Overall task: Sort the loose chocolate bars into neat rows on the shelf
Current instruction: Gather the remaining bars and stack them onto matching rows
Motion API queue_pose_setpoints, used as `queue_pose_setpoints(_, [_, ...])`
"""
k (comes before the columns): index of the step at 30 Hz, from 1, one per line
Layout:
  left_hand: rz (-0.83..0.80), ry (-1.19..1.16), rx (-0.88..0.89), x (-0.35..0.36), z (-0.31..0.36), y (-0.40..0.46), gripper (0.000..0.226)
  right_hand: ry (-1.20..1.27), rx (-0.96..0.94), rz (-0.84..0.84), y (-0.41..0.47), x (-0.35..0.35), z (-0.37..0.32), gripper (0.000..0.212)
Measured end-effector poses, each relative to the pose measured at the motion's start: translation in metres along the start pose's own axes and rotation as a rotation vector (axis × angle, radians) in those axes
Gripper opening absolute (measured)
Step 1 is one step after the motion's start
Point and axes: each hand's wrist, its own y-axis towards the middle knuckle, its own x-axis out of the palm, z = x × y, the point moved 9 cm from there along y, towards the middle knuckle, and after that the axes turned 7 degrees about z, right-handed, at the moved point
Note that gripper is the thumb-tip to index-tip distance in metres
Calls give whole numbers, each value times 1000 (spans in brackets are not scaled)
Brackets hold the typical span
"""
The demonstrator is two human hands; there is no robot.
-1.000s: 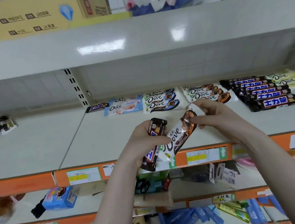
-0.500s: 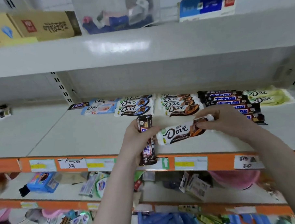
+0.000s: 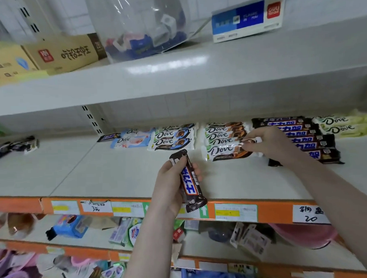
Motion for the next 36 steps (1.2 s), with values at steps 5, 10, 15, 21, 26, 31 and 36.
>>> queue_pose_setpoints(5, [-23,-13,-16,1,-1,3,5,-131,-39,54,5,3,-7,29])
queue_pose_setpoints(10, [-47,-77,-60,0,-4,8,4,-238,-46,63,5,11,-4,26])
queue_pose_setpoints(15, [-50,-169,-111,1,-8,10,6,-316,-103,113,0,13,-12,24])
queue_pose_setpoints(21, [-70,-199,-135,-1,-9,11,8,-484,-116,132,-2,20,-7,23])
queue_pose_setpoints(26, [-104,-222,-136,3,-7,11,11,-560,-147,155,-6,20,-14,24])
queue_pose_setpoints(31, [-138,-195,-103,8,-5,9,16,-610,-150,178,-11,17,-16,25])
queue_pose_setpoints(36, [-140,-185,-93,9,-7,8,15,-518,-145,189,-25,12,-23,25])
